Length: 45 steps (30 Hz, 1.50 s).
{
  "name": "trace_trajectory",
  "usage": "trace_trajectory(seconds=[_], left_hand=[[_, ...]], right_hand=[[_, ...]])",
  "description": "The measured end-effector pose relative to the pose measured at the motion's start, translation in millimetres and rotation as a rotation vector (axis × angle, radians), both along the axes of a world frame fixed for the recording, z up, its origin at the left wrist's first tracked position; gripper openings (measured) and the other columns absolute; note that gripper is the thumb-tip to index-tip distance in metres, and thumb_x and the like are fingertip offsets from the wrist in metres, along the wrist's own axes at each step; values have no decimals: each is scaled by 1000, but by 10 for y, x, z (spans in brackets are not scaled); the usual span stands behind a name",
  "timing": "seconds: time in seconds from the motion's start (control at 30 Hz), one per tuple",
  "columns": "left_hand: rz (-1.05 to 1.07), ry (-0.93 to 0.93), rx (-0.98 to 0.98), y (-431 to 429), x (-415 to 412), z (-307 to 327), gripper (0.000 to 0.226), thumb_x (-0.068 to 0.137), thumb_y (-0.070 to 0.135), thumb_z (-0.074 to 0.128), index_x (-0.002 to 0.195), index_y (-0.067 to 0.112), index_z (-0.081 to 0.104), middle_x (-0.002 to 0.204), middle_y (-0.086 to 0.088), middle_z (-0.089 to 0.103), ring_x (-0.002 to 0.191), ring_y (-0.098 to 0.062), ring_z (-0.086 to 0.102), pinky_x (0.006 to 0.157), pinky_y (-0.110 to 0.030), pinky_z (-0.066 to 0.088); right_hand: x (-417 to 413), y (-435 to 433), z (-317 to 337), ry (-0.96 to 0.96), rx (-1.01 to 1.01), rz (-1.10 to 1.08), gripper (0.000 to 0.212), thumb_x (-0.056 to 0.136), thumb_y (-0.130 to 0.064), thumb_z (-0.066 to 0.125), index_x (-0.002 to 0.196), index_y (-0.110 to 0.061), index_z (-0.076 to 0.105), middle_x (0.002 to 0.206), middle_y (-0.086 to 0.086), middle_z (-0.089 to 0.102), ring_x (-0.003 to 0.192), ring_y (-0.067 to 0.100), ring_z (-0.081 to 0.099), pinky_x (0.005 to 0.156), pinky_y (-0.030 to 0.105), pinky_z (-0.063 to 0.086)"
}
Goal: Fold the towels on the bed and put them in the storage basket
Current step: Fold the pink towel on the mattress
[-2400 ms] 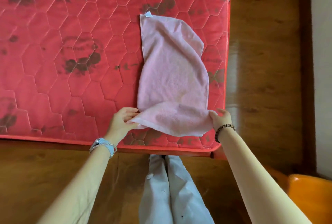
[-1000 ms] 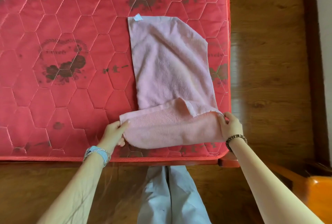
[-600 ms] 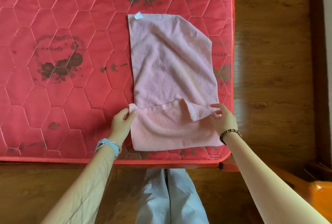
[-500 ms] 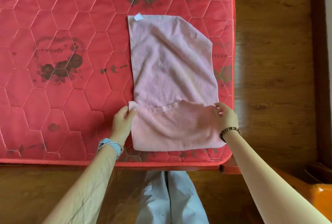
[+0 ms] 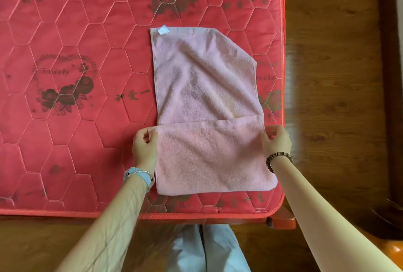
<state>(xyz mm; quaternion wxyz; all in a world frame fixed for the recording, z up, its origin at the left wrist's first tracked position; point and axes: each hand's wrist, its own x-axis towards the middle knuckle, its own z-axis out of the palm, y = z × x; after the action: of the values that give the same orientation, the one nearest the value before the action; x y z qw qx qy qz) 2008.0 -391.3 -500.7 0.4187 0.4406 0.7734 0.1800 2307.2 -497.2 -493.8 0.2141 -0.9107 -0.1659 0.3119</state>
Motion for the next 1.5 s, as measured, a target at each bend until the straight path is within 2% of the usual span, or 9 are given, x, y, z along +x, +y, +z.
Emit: trace_trajectory(seconds=[0.2,0.27,0.33,0.67,0.8,0.97,1.1,1.3,1.5], left_hand=[[67,-107,-69,377,168,-69,33,94,24,66,121,5,61,105,-5,62,96,-16,57,88,-27,43],[-41,-92,-91,478,217,-97,10,93,21,67,92,12,63,81,-4,55,76,-18,50,73,-31,42],[-157,-25,-66,541,227,-135,34,94,20,64,67,12,45,65,-2,36,66,-21,34,60,-34,27],[-57,-18,-5,782,259,-94,25,93,16,63,110,-2,65,104,-28,67,96,-46,60,73,-42,47],[81,-213,-20,1150,399,8,41,93,21,67,132,9,58,114,-3,63,101,-16,60,90,-28,48],[120,-304,-24,1585,579,41,55,92,15,69,142,5,48,121,-4,60,105,-12,55,89,-20,41],[55,-305,12,1859,645,38,54,91,-3,62,143,5,48,138,-13,58,110,-18,60,93,-27,48],[51,-340,55,2011,698,100,63,83,-19,53,141,6,52,127,-6,62,105,-15,61,79,-16,51],[-17,-509,-130,2050,712,181,30,67,13,67,95,16,75,93,-4,72,92,-20,65,84,-31,52]], right_hand=[[57,363,7,22,98,54,28,87,-20,65,114,-13,60,99,1,65,90,17,60,78,25,43],[98,496,-8,62,59,76,29,86,-21,68,113,-12,61,96,0,64,87,15,58,76,23,41],[136,589,-45,50,18,130,27,87,-22,68,108,-6,64,84,0,62,82,19,56,71,23,38],[183,917,-54,14,76,108,37,86,-21,65,119,-6,56,113,8,60,106,27,57,81,26,37],[264,1315,9,113,234,34,45,85,-26,69,124,-11,54,109,-1,59,99,15,58,88,29,47],[397,1858,26,194,287,-20,36,70,-34,64,102,-22,54,88,-5,52,70,11,51,70,29,46],[441,2104,56,94,436,-76,34,85,-6,54,117,-15,59,102,-5,59,96,10,58,90,24,48],[525,2166,118,143,597,-127,38,80,10,56,103,-21,58,90,-8,65,82,7,63,73,22,54],[548,2116,157,344,416,-50,61,84,-31,75,135,-9,50,80,-10,60,70,2,55,71,16,46]])
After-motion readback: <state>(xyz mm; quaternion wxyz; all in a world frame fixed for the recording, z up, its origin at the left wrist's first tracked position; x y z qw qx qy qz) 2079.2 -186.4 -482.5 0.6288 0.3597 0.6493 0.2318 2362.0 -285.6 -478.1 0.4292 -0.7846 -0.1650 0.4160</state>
